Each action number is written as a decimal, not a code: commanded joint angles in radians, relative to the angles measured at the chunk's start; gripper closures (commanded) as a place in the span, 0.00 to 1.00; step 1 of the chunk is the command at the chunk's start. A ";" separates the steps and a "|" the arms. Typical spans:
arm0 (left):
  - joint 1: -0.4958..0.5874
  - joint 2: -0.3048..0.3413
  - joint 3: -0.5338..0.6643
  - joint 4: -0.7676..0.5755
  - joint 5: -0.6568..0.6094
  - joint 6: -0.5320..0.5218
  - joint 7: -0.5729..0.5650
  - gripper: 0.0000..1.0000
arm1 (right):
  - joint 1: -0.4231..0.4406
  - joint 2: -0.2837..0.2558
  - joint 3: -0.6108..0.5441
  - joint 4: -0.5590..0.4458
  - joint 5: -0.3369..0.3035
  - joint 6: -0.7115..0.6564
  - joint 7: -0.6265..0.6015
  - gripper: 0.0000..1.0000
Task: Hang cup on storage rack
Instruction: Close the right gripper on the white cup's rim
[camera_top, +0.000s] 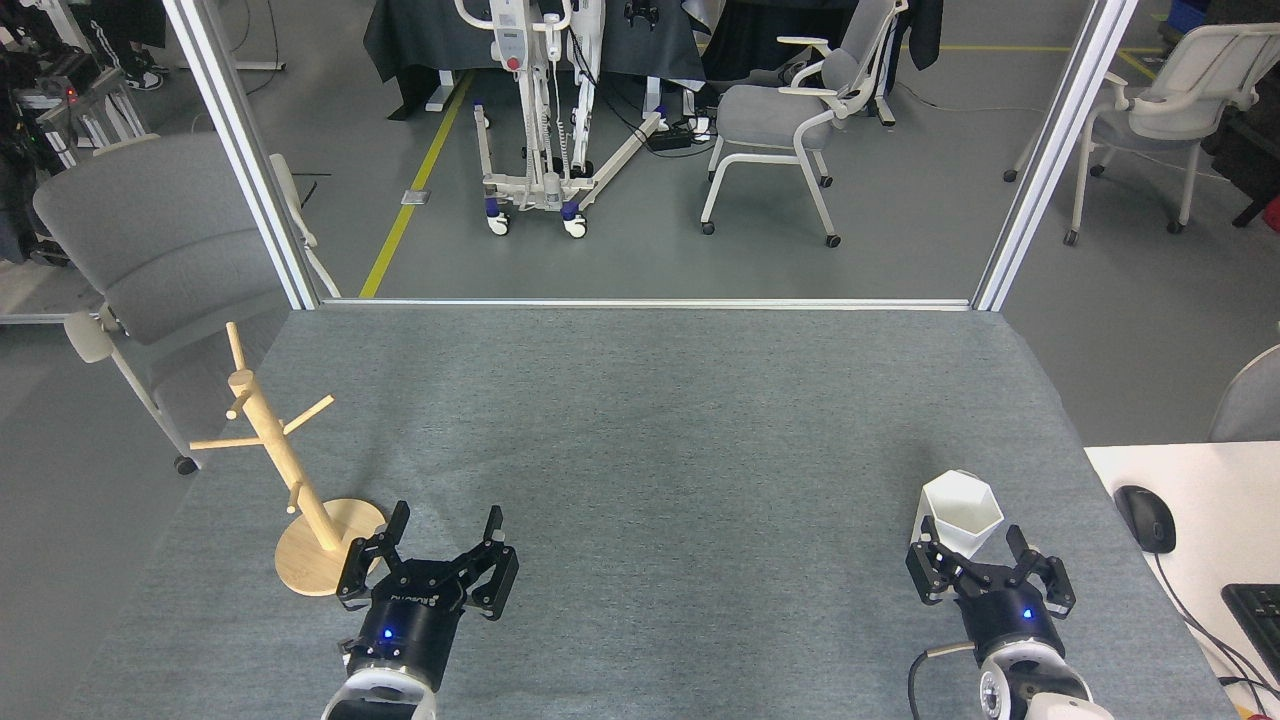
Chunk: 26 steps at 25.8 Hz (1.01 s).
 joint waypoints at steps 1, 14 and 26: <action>0.001 0.000 0.000 0.002 0.000 0.000 0.001 0.01 | -0.010 -0.001 0.000 0.010 0.000 0.000 -0.001 0.01; 0.000 0.000 0.000 0.023 0.000 0.000 0.001 0.01 | -0.073 0.002 0.001 0.096 0.008 0.014 -0.001 0.01; 0.000 0.000 -0.009 0.036 0.000 0.000 0.004 0.01 | -0.113 0.000 0.047 0.156 0.014 0.106 -0.032 0.02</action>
